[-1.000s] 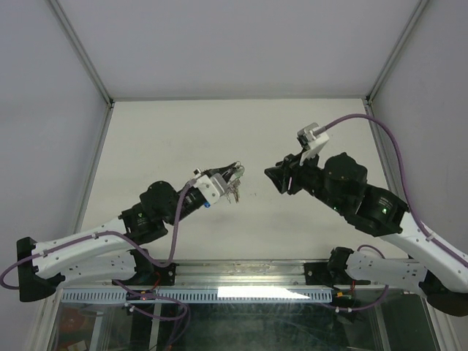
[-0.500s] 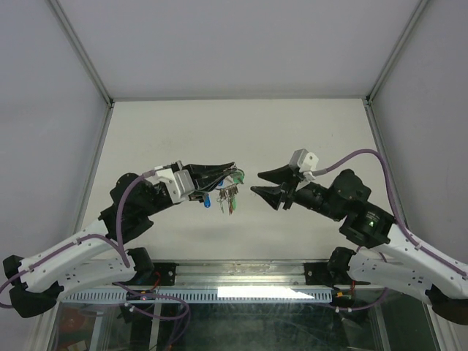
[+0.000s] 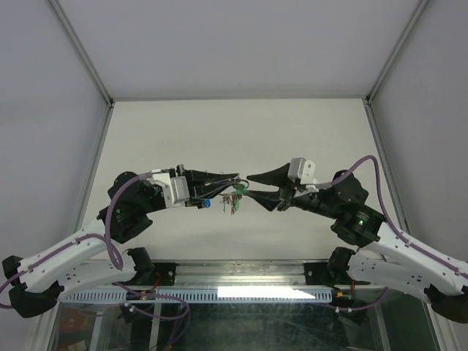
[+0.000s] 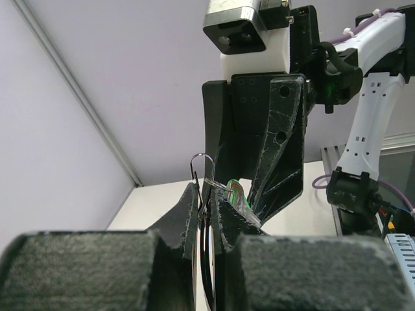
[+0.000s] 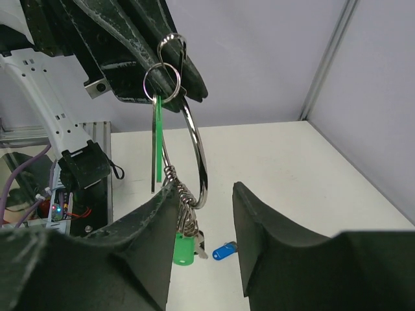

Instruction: Put the keys on the keyring

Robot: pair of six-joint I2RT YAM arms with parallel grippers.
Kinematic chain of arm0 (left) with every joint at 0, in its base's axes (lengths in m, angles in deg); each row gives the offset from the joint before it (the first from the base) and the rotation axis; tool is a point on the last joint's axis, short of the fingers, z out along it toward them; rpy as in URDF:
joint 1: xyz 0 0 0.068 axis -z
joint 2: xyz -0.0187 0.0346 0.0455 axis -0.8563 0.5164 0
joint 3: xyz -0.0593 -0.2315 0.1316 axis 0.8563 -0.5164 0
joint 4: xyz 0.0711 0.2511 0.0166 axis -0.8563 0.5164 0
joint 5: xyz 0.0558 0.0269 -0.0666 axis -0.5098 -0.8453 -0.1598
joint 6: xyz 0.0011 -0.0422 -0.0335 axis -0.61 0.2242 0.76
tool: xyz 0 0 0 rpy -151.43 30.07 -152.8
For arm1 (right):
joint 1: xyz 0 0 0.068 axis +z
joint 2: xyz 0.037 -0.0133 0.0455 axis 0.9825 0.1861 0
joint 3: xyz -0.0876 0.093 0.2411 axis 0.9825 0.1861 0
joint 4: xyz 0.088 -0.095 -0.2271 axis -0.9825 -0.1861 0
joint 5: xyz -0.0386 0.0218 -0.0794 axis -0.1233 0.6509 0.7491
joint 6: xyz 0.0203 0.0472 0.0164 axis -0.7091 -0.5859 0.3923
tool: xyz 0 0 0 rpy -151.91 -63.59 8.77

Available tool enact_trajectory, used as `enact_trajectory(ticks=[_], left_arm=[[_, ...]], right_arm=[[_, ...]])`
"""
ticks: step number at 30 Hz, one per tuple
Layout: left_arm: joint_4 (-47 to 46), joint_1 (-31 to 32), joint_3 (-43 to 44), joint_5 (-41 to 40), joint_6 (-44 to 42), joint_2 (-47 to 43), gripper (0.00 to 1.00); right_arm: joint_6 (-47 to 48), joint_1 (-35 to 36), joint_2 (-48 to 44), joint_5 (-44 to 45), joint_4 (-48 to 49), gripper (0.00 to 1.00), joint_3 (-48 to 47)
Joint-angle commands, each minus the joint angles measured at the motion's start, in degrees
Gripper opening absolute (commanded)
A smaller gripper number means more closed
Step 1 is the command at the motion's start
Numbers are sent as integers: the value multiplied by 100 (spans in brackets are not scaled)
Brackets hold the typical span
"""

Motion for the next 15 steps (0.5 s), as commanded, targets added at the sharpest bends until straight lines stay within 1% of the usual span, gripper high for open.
enact_trajectory(ticks=[1,5,9,11,15], left_arm=[[-247,-89,326,316,96,3,0],[-248,-104,335,397,113,20,0],[-253,-115,338,439,124,21,0],[-247,-114,314,411,118,8,0],[-285,-121,277,266,105,-58,0]], right_arm=[[48,1,76,-270,477,40,-124],[21,1,199,-362,489,36,-160],[-22,1,280,-446,489,28,-211],[-36,2,272,-441,465,22,-242],[-45,1,169,-233,207,2,-360]])
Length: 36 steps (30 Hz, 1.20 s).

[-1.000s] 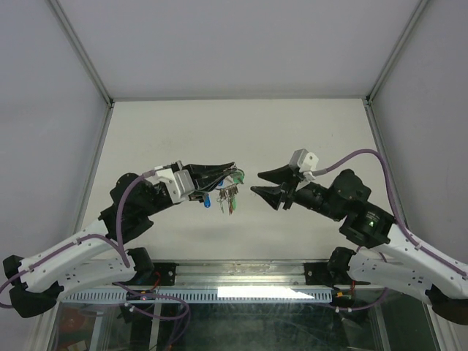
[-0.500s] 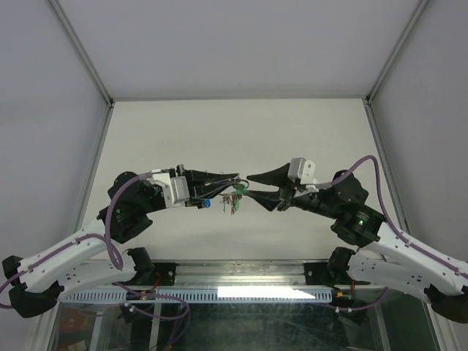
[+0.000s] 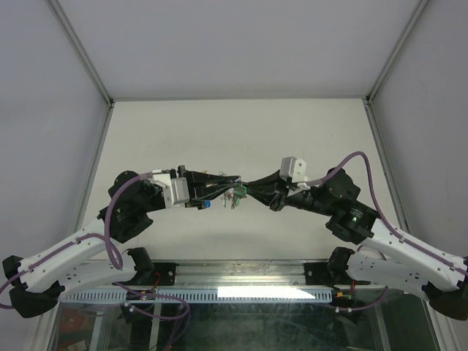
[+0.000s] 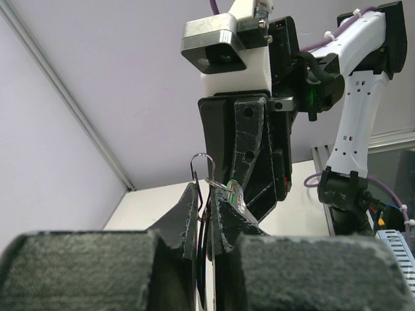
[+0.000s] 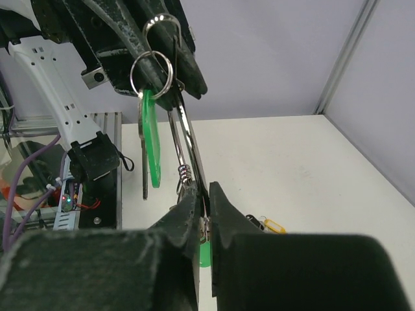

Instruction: Put the keys on the keyring

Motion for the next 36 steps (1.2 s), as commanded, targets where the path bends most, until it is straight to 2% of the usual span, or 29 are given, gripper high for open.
enact_trajectory(ticks=[1,7,11,14,20,23,25,27,29,32,36], left_arm=[[-318,-78,206,-79,69,-133,1],[-396,-85,30,-359,120,-347,17],[-381,-85,-90,-618,103,-555,28],[-263,-88,-114,-824,12,-679,40],[57,-85,-71,-1231,-207,-785,52],[293,-85,95,-1596,-251,-697,53],[473,-85,215,-1921,-268,-569,55],[653,-85,353,-2204,-259,-399,57],[731,-85,418,-2357,-238,-283,58],[618,-85,373,-2416,-195,-216,61],[682,-152,447,-2607,-155,-63,64]], right_arm=[[-15,1,-179,188,-56,0,-403],[-42,1,-425,747,-1024,0,-860],[84,1,-416,1333,-2242,0,-1492],[121,1,-383,1639,-3089,0,-1970],[24,1,-183,2006,-3976,0,-2548],[-235,1,300,2374,-4858,0,-3127],[-512,1,868,2878,-5794,0,-3667],[-837,-4,1590,3439,-7138,0,-4283],[-1224,-41,2187,3950,-7956,0,-4577],[-1454,-236,2359,3723,-7834,0,-4479],[-1486,-1018,2043,2882,-7153,0,-4059]])
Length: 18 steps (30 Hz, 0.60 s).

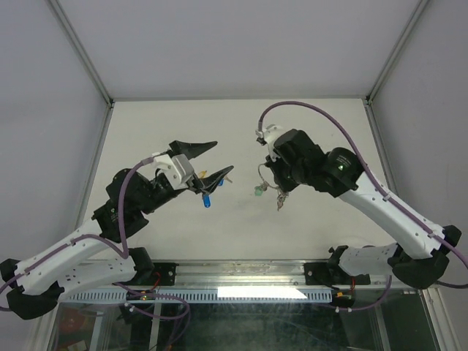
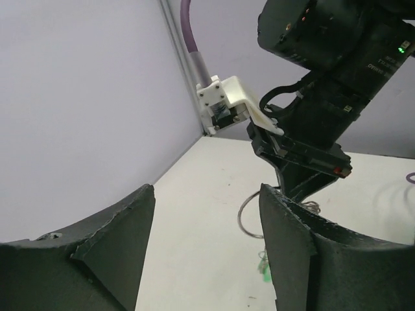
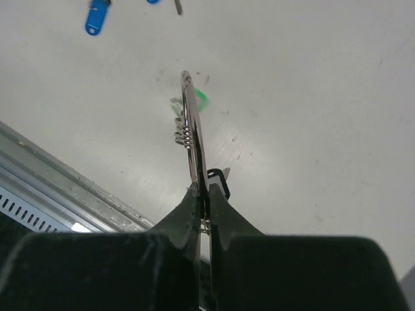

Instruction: Put the keys on the keyring

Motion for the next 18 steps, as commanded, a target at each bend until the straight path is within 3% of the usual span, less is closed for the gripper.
enact_trajectory(ticks=[1,6,10,14,16,18], left_arm=[[52,-163,306,-432,80,135,64],[585,-1023,705,-360,681,819,66],[581,-1981,825,-53,1258,1258,74],[568,-2366,1102,-304,1616,1733,88],[485,-2464,1180,-357,1634,1947,98],[390,-2510,1125,-497,1573,2126,99]], right_arm=[[-315,-795,-559,-514,189,0,127],[-287,-1544,-535,-1164,825,0,712],[-296,-1842,-624,-950,1740,0,1449],[-243,-1864,-777,-810,2716,0,2131],[-234,-1864,-793,-1188,3149,0,2405],[-280,-1860,-763,-1652,3517,0,2654]])
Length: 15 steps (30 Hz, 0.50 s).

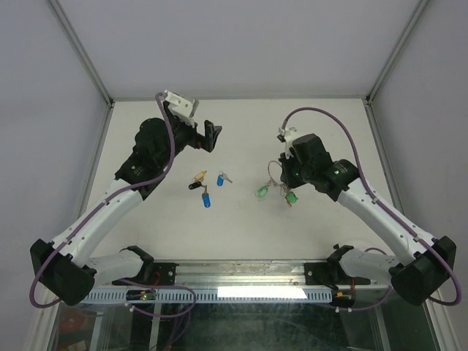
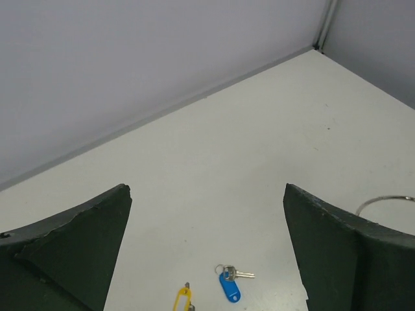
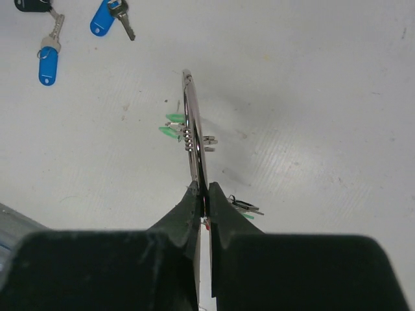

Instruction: Put the keys on the keyring

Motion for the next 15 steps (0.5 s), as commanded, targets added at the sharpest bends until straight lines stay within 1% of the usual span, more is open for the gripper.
enact_trajectory(ticks=[1,4,7,11,15], left_arm=[[-292,-129,238,-279,247,230,99],[-412,-184,-22,-394,252,289,99],[-481,-186,-220,-503,232,290,99],[-534,-186,-322,-706,154,305,99],[-529,-187,-344,-706,125,330,99]], right_arm=[[-122,-10,-168,-923,1660,0,354],[-318,-110,-12,-1265,2053,0,680],[-625,-576,206,-1535,2472,0,1009],[-974,-1177,436,-1351,2932,0,1399],[-1139,-1571,631,-1037,3243,0,1589]])
